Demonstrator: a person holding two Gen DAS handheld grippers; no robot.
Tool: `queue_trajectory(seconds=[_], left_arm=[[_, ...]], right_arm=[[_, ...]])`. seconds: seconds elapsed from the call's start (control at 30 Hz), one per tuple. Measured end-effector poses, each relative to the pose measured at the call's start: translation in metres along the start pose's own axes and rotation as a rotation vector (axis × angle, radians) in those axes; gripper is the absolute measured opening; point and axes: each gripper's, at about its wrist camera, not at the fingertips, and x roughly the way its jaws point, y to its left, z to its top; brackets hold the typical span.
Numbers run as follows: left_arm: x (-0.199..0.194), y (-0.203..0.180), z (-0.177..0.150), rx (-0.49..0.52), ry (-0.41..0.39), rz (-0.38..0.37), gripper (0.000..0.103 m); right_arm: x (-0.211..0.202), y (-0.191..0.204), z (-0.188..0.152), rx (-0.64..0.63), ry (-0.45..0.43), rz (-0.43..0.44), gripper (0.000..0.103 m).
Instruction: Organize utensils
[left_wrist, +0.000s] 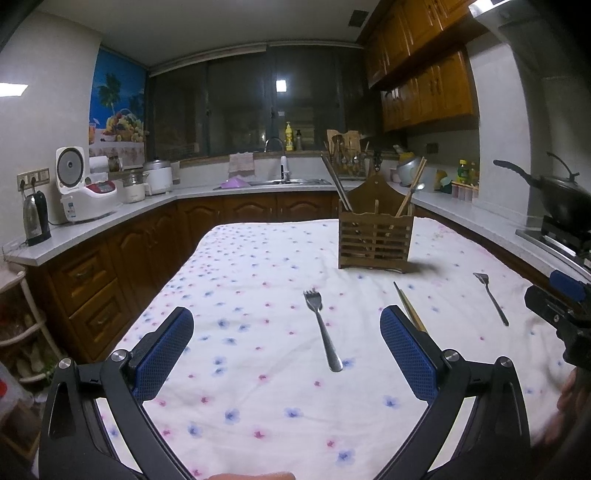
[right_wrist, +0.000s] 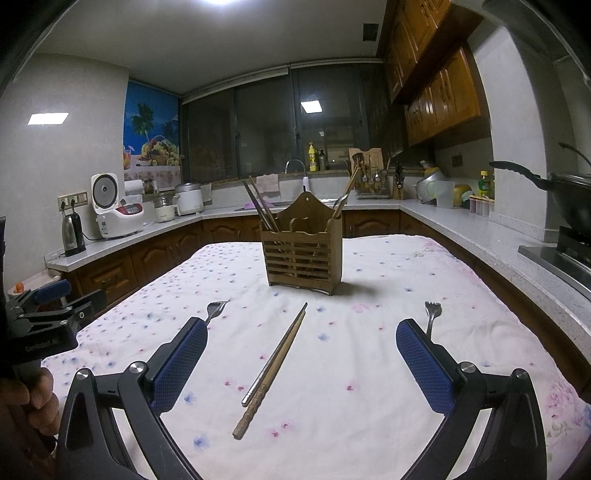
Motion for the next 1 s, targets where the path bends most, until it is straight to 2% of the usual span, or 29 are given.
queue_trajectory(seconds=[1.0], left_arm=[[0.0026,0.0022,-0.0012,-0.008,0.002,0.005,0.103]], right_arm=[[-0.0008,0.0027,0.0027,0.000,-0.004,0.002,0.103]])
